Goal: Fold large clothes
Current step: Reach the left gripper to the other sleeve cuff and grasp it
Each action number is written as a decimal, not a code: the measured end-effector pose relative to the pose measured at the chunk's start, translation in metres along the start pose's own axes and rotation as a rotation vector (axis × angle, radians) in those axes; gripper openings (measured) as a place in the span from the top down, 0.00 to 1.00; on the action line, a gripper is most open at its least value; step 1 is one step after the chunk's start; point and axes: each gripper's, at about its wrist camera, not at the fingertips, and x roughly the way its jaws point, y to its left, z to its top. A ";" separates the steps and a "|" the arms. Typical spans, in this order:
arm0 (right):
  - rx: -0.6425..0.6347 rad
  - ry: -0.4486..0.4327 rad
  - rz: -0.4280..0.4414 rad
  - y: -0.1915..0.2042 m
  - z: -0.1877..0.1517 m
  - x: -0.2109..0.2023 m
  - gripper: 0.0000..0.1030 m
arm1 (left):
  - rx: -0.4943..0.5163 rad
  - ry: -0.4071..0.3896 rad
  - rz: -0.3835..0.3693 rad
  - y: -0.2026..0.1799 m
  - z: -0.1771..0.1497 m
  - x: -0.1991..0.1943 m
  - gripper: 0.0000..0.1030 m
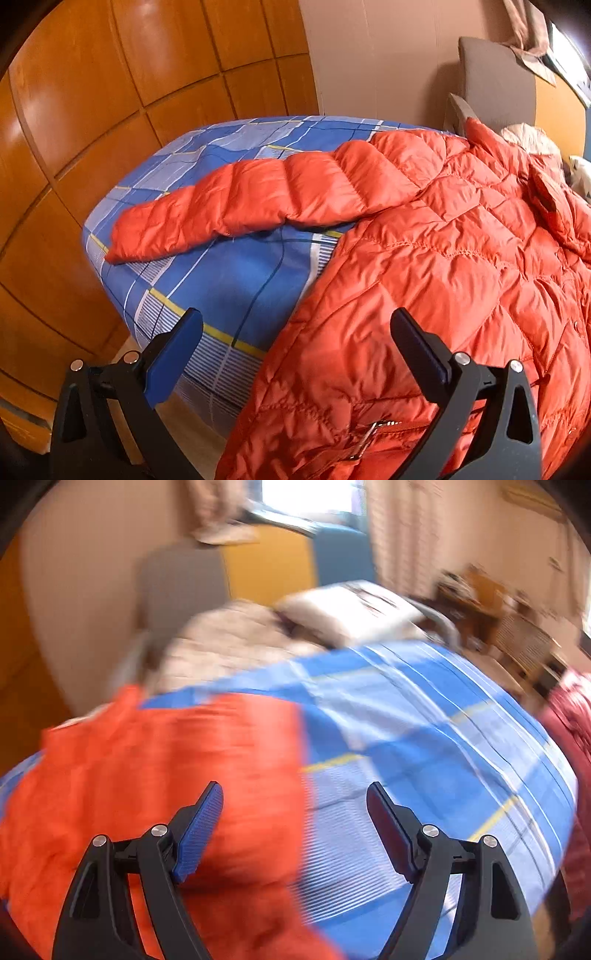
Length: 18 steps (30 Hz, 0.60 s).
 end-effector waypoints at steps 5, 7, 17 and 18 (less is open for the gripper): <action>-0.144 0.061 0.041 0.034 -0.003 0.036 0.23 | 0.018 0.003 -0.002 -0.010 0.002 -0.001 0.02; -0.247 0.106 0.122 0.060 -0.011 0.052 0.23 | 0.022 0.008 -0.012 -0.014 0.002 -0.001 0.02; -0.149 -0.030 0.181 0.037 -0.008 0.010 0.23 | 0.007 0.010 -0.011 -0.007 0.003 0.006 0.02; -0.164 -0.022 0.179 0.043 -0.007 0.012 0.23 | -0.002 0.019 -0.009 -0.005 0.003 0.009 0.02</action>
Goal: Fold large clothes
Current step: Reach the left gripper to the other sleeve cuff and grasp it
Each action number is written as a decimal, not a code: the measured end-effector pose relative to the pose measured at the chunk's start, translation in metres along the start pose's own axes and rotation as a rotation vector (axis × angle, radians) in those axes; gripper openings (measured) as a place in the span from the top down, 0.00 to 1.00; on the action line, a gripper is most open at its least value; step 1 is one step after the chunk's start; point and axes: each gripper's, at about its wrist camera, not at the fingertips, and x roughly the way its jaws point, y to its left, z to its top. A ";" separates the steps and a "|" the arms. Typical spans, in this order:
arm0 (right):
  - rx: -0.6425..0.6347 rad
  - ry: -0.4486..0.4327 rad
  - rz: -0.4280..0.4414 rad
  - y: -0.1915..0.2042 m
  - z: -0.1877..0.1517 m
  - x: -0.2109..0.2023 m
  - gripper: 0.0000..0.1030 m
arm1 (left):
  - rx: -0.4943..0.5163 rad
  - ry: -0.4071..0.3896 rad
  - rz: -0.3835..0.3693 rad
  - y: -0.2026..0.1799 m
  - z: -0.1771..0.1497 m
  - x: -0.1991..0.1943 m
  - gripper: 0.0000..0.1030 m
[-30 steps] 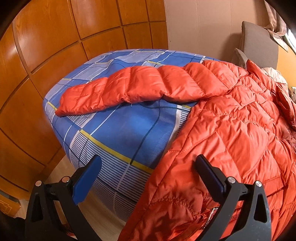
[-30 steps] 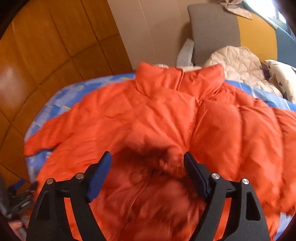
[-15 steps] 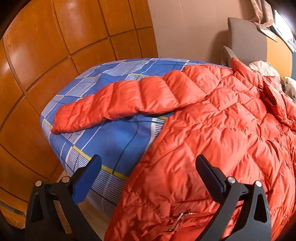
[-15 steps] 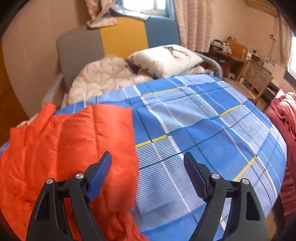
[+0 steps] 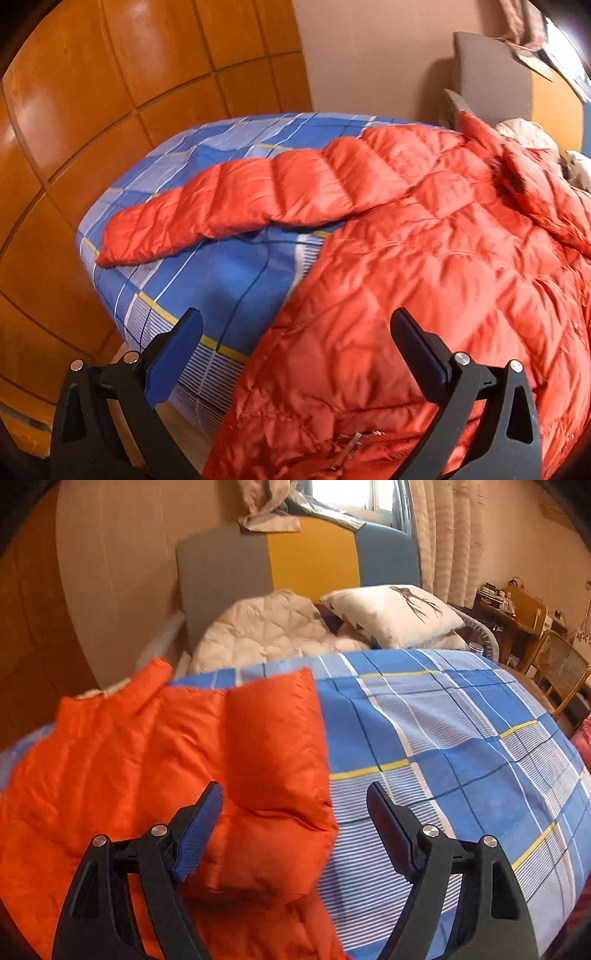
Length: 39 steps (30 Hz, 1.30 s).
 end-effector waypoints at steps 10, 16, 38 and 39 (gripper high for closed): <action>0.081 0.018 -0.016 -0.009 0.019 0.013 0.23 | -0.056 0.016 -0.094 -0.004 0.010 -0.001 0.02; 0.010 0.089 -0.184 -0.005 0.030 0.064 0.21 | 0.021 -0.005 -0.061 -0.029 0.016 0.000 0.02; -0.202 -0.012 -0.081 0.046 -0.035 -0.036 0.21 | -0.263 0.046 0.033 0.084 0.015 0.034 0.02; -0.210 -0.026 -0.096 0.045 -0.039 -0.039 0.19 | -0.296 0.044 0.042 0.094 0.016 0.037 0.02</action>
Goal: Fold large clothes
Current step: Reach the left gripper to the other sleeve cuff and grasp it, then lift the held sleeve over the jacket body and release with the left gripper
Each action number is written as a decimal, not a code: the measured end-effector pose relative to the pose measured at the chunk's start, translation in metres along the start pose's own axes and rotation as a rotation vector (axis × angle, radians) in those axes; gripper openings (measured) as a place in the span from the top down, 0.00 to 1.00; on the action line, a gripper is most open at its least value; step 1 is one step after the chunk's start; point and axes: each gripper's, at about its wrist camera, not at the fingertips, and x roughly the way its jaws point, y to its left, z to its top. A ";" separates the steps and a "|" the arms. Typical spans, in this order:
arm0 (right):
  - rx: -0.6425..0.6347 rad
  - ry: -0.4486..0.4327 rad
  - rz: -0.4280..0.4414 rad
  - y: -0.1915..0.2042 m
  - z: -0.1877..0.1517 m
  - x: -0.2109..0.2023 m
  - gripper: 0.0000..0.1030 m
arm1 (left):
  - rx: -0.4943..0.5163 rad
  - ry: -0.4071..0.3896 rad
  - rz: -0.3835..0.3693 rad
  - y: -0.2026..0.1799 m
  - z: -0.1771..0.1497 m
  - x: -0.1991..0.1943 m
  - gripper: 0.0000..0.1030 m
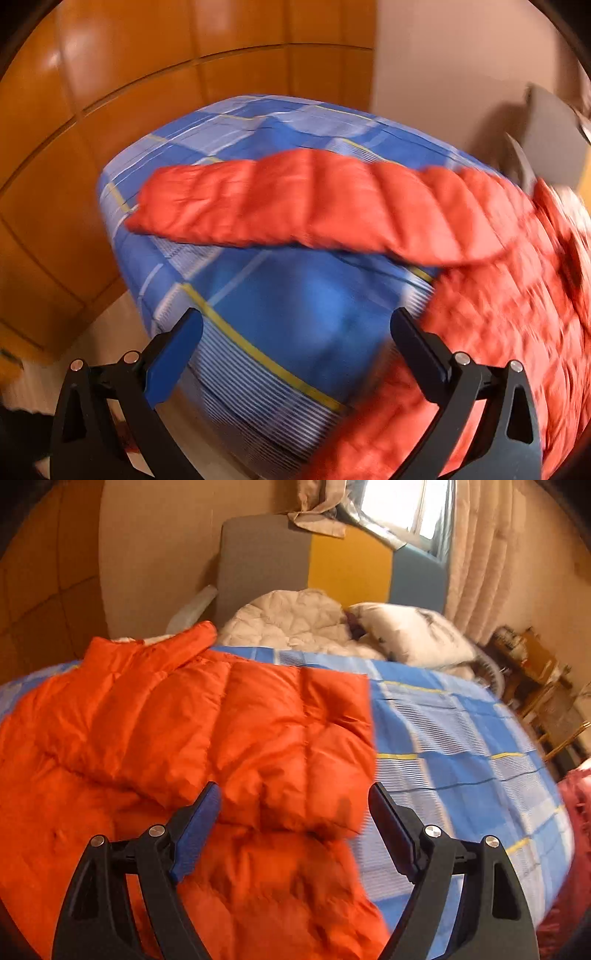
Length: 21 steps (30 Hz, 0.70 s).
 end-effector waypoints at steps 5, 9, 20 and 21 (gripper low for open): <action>0.005 -0.028 -0.048 -0.001 -0.013 -0.002 0.15 | -0.159 0.017 0.021 0.043 0.021 0.023 0.02; 0.031 -0.024 -0.100 -0.003 -0.019 0.003 0.15 | -0.317 0.041 -0.008 0.081 0.037 0.046 0.02; 0.128 0.031 -0.124 -0.019 -0.032 0.021 0.15 | -0.545 0.101 -0.117 0.125 0.058 0.102 0.11; 0.127 0.032 -0.129 -0.019 -0.032 0.022 0.15 | -0.553 0.107 -0.114 0.125 0.059 0.105 0.15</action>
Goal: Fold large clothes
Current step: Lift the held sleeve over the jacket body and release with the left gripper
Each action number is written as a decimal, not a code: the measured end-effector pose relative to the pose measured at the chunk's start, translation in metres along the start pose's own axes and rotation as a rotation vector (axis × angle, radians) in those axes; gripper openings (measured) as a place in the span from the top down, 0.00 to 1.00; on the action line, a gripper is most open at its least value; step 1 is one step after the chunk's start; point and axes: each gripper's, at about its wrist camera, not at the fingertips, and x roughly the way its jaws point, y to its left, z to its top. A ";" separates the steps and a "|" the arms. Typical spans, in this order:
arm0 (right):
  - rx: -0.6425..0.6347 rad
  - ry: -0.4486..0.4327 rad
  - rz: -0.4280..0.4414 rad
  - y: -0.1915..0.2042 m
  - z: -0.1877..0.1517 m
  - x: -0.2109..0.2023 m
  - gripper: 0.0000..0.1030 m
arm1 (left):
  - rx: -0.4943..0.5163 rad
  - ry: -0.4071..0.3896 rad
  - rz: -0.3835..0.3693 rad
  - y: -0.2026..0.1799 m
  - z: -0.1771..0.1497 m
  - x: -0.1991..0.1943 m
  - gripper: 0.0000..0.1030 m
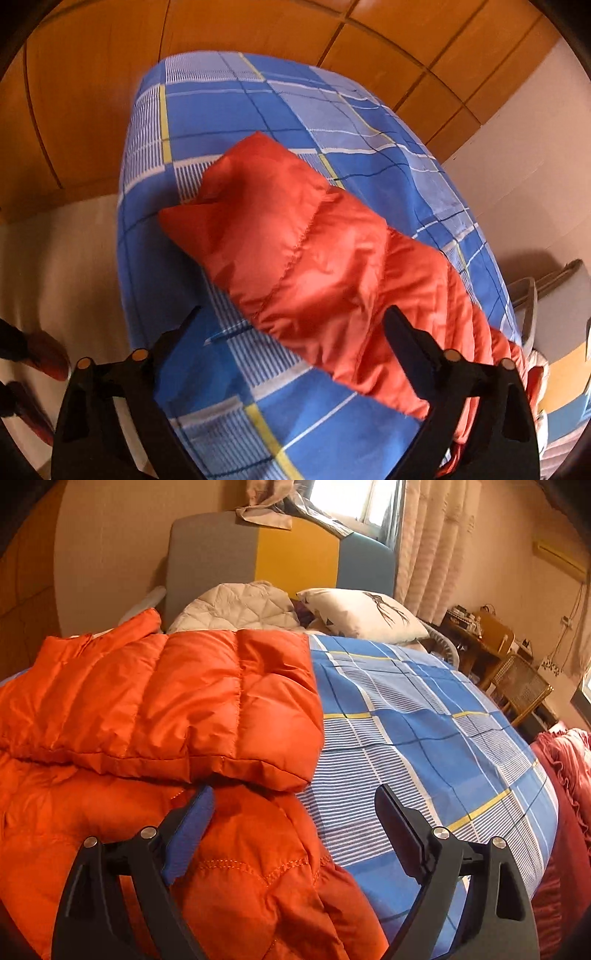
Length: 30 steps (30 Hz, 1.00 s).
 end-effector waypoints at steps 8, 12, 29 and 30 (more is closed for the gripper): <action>-0.020 -0.002 -0.135 0.005 -0.003 0.001 0.15 | 0.006 0.000 0.012 -0.009 0.011 0.016 0.62; -0.029 0.004 -0.138 0.005 -0.004 0.002 0.15 | -0.003 -0.009 0.008 -0.005 0.013 0.010 0.83; -0.020 0.016 -0.118 0.004 -0.006 0.004 0.15 | 0.336 -0.301 -0.141 -0.098 -0.026 -0.095 0.91; -0.019 0.017 -0.117 0.003 -0.006 0.005 0.15 | 0.379 -0.314 -0.160 -0.109 -0.034 -0.102 0.91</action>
